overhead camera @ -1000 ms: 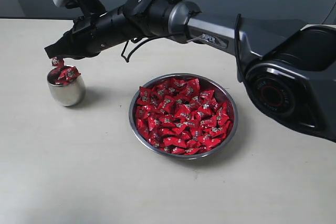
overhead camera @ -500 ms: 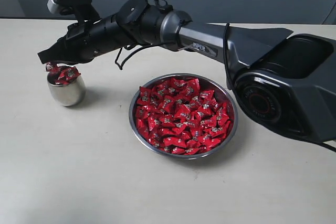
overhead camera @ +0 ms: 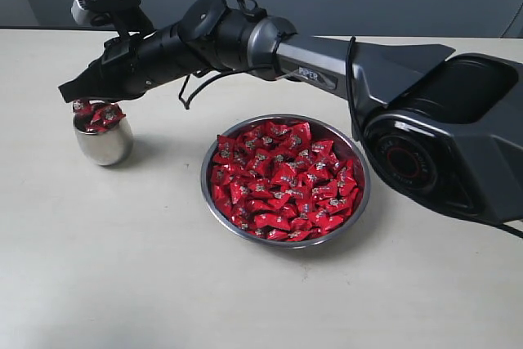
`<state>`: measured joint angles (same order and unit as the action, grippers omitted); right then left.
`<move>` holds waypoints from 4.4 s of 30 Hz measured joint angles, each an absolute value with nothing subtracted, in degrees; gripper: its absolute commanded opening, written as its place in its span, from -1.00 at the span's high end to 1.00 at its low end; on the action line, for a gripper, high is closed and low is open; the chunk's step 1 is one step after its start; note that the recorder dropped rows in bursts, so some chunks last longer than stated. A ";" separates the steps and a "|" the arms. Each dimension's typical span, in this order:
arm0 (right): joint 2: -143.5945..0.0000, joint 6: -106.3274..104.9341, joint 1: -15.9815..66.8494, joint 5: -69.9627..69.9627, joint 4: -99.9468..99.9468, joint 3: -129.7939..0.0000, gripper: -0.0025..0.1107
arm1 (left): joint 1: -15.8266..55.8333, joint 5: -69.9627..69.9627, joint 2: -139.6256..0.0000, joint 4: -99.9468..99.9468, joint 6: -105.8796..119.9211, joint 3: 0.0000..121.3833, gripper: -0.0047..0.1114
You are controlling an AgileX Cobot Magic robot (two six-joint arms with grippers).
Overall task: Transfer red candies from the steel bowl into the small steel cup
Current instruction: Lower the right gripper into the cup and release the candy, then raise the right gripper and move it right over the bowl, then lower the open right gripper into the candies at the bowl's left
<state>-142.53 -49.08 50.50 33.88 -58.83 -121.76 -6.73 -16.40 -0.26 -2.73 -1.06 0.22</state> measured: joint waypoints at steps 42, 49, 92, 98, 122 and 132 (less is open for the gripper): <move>-142.53 -48.00 50.50 34.32 -55.67 -121.76 0.26 | -6.73 -16.40 -0.26 -2.73 -1.06 0.22 0.91; -142.53 -46.37 50.50 34.32 -55.52 -121.76 0.51 | -6.73 -16.40 -0.26 -2.73 -1.06 0.22 0.91; -107.96 -53.68 36.93 16.03 -55.24 -69.42 0.97 | -6.73 -16.40 -0.26 -2.73 -1.06 0.22 0.91; -100.31 -58.29 34.83 13.42 -59.10 -56.86 0.97 | -6.73 -16.40 -0.26 -2.73 -1.06 0.22 0.91; -102.33 -59.17 34.09 13.31 -61.97 -50.86 0.97 | -6.73 -16.40 -0.26 -2.73 -1.06 0.22 0.91; -106.88 -59.40 34.09 21.77 -61.97 -59.59 0.97 | -6.73 -16.40 -0.26 -2.73 -1.06 0.22 0.91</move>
<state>-106.88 -59.40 34.09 21.77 -61.97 -59.59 -6.73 -16.40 -0.26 -2.73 -1.06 0.22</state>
